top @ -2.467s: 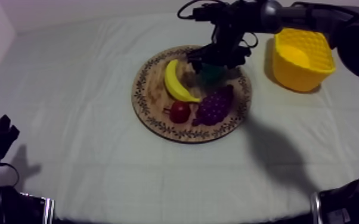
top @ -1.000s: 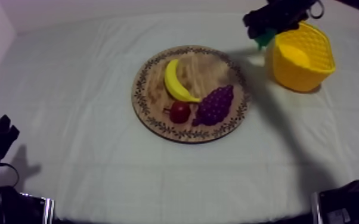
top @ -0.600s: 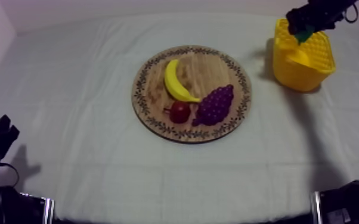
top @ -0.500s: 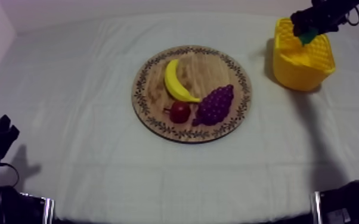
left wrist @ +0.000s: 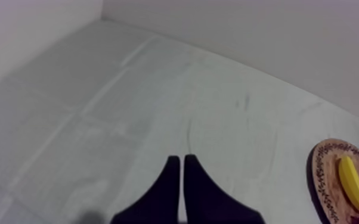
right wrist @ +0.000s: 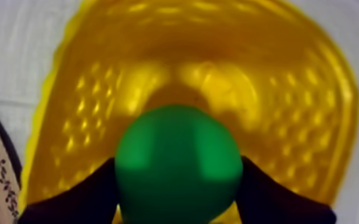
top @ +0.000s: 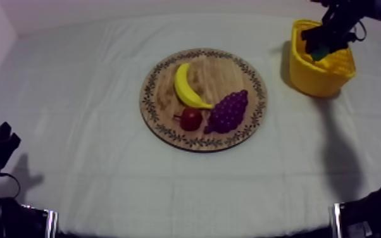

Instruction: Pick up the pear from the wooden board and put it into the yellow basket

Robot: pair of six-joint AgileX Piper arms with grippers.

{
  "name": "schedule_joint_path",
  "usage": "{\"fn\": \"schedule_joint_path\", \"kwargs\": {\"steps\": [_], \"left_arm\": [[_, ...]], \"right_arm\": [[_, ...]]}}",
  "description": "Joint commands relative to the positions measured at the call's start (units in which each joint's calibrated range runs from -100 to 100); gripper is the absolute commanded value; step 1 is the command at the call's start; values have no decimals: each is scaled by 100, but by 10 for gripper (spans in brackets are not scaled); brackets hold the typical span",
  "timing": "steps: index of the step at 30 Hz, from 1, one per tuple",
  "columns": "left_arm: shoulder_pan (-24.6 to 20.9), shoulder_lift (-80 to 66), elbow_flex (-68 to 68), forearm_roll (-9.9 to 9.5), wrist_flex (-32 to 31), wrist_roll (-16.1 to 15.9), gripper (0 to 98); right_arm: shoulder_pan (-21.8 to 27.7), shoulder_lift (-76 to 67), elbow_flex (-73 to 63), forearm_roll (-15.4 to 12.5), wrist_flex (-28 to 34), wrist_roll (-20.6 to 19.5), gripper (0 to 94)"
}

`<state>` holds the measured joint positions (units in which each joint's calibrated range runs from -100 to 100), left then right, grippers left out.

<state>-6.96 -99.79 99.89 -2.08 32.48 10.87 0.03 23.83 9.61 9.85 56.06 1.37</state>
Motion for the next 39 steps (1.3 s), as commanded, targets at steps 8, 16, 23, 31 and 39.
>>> {"fn": "schedule_joint_path", "kwargs": {"steps": [8,16,23,31,39], "left_arm": [[-3,-4,0,0,2,0,1],[-3,-4,0,0,2,0,1],[-3,-4,0,0,2,0,1],[-3,-4,0,0,2,0,1],[-3,-4,0,0,2,0,1]], "right_arm": [[-44,685,-111,58,-244,-116,563],[-62,678,-92,110,-400,-240,669],[-94,131,262,150,-466,-334,321],[-84,-1459,1249,134,-497,-379,139],[13,-3599,2492,1,-517,-171,114]]}}
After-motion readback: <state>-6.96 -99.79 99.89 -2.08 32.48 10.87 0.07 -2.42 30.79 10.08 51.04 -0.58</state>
